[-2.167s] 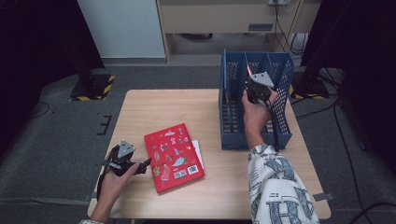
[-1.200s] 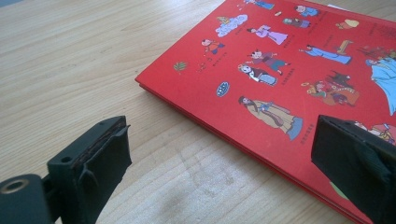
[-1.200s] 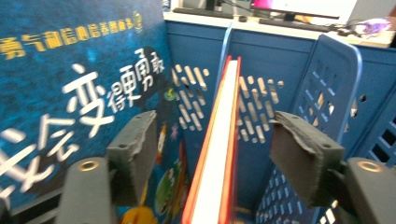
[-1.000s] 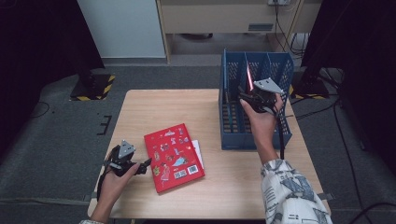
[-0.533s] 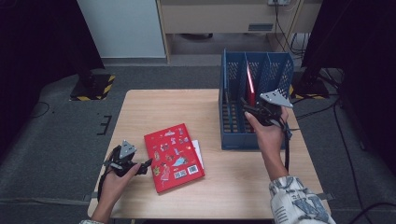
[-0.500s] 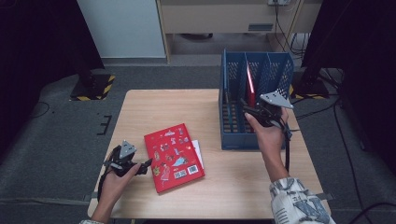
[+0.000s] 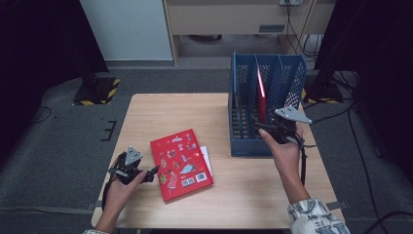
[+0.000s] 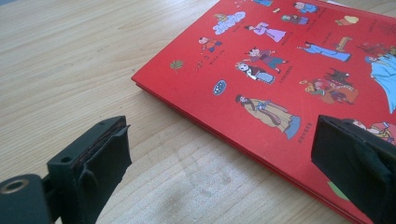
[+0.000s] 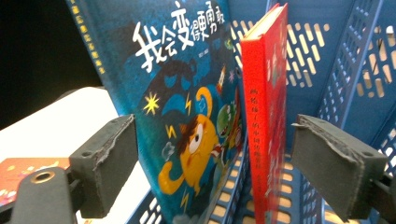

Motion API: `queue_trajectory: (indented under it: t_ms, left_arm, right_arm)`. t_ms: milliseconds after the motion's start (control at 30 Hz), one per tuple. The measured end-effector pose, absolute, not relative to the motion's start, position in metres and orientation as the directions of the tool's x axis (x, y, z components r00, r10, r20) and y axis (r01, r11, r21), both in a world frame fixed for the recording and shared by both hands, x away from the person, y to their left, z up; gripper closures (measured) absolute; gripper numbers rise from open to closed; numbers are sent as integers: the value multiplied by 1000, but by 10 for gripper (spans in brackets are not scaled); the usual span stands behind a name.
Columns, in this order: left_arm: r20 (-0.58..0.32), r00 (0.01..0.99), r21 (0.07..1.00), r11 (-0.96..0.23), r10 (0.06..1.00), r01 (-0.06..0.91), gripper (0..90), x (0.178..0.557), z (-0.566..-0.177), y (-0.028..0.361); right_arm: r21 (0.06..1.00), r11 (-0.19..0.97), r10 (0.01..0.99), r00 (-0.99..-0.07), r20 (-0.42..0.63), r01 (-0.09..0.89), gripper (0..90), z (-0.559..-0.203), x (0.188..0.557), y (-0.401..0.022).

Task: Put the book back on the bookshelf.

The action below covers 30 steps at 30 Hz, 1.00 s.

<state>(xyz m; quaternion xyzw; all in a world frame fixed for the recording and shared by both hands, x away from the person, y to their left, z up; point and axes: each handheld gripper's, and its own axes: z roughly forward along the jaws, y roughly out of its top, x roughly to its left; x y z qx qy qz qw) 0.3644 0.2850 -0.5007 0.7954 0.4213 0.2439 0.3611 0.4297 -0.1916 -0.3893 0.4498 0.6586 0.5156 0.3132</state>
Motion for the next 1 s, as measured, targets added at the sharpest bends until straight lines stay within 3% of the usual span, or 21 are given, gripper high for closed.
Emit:
queue_trajectory:
  t_ms: [333, 1000]
  left_arm:
    - [85, 527, 779, -386, 846, 494, 38, 365, -501, 285]
    - [76, 527, 777, -381, 846, 501, 41, 364, -500, 285]
  right_arm:
    - [959, 71, 892, -448, 62, 275, 292, -395, 408, -184]
    - [924, 193, 778, -626, 61, 330, 404, -425, 381, -128]
